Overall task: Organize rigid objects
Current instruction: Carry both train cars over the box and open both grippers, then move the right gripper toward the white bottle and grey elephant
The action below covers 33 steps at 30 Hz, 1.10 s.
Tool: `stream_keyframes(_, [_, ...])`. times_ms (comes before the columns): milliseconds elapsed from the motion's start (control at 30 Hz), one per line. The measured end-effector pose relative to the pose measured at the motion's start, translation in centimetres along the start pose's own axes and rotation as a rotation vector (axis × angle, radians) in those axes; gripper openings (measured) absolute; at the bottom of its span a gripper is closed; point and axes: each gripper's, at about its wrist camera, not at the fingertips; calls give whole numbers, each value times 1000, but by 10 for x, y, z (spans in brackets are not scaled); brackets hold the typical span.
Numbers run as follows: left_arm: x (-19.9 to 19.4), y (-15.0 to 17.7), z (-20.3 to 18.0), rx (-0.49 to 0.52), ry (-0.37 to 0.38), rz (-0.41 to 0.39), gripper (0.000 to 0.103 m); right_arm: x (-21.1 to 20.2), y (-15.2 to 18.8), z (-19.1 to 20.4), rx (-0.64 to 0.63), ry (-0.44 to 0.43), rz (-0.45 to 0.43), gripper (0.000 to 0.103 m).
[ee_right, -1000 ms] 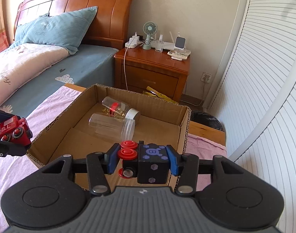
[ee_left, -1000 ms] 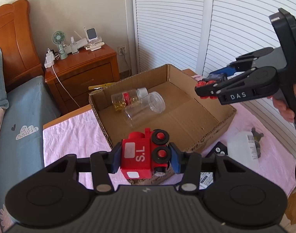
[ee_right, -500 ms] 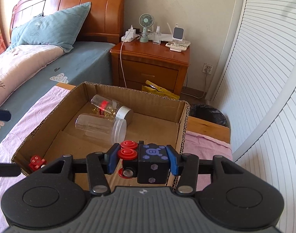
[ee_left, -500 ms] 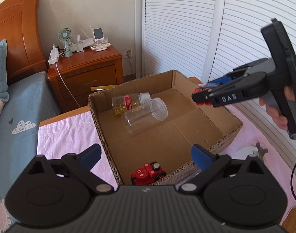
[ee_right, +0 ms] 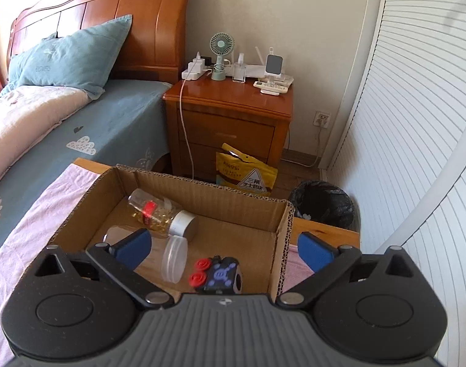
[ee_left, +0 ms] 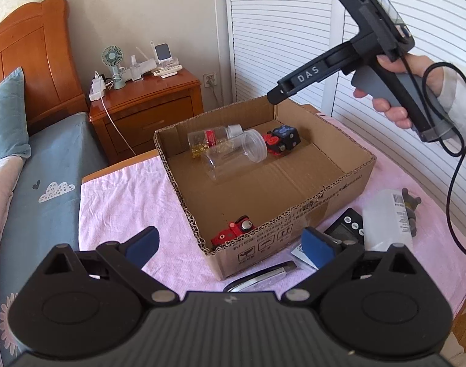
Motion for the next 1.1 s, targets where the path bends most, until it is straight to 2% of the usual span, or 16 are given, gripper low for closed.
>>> stream_keyframes(200, [-5, 9, -1, -23, 2, 1, 101, -28, 25, 15, -25, 29, 29, 103])
stream_keyframes(500, [-18, 28, -7, -101, -11, -3, 101, -64, 79, 32, -59, -17, 42, 103])
stream_keyframes(733, [-16, 49, -16, -203, -28, -4, 101, -70, 123, 27, -23, -60, 44, 103])
stream_keyframes(900, [-13, 61, -19, -269, -117, -13, 102, -79, 153, 12, 35, -74, 23, 103])
stream_keyframes(1000, [-10, 67, -19, -292, -141, -16, 102, -91, 174, 2, 61, -61, 2, 103])
stream_keyframes(1100, [-3, 72, -17, -322, -126, 7, 102, -99, 197, -6, 82, -36, -9, 103])
Point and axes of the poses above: each gripper's, at about its wrist camera, not at the fingertips, and x roughly the way its jaws point, z to its left, y to its underside, and after that the axes turned 7 degrees about z, right-handed
